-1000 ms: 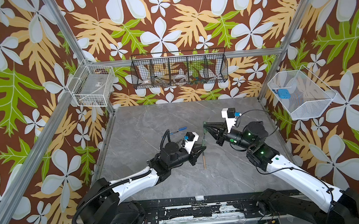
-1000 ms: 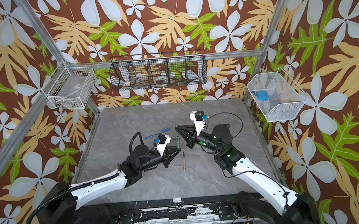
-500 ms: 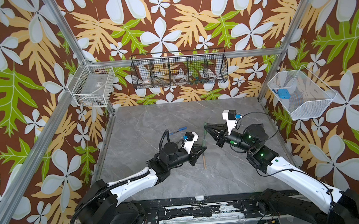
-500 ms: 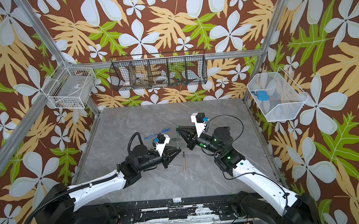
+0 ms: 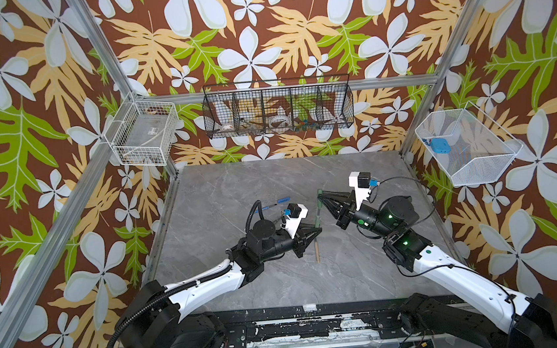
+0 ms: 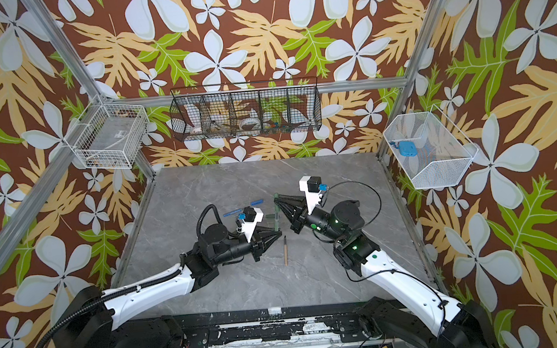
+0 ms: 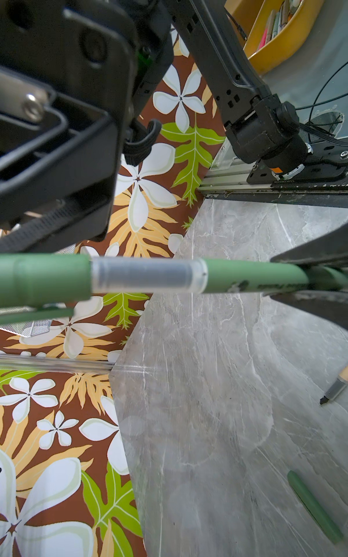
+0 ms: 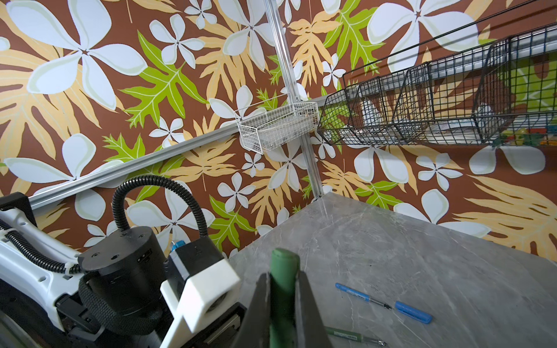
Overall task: Insert pens into pen caps
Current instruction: Put on the pen cap to the pen.
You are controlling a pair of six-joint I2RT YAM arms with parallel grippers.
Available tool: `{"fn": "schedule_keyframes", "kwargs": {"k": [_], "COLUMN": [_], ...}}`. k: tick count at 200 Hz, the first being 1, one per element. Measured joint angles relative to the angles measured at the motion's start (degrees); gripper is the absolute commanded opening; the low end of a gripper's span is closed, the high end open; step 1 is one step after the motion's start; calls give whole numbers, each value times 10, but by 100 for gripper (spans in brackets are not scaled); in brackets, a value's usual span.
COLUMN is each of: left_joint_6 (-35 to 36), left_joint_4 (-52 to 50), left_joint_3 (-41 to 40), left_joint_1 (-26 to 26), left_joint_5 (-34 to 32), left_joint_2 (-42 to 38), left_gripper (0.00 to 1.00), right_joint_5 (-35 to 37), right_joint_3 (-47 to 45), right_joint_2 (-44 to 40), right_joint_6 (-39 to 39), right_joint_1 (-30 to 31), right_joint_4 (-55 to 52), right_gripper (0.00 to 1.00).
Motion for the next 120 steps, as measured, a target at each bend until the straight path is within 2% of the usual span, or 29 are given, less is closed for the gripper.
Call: {"fn": "schedule_keyframes", "kwargs": {"k": [84, 120], "left_joint_6": [14, 29], "left_joint_4": [-5, -6], "left_joint_3": [15, 23], "left_joint_1": [0, 0], "left_joint_5": [-2, -12], "left_joint_2": [-7, -12], "left_gripper": [0, 0], "right_joint_5": [0, 0], "right_joint_3": [-2, -2], "right_joint_2": [-22, -42], "right_joint_6": [-5, -19], "right_joint_1": [5, 5], "right_joint_4": [-15, -44], "right_gripper": [10, 15]}}
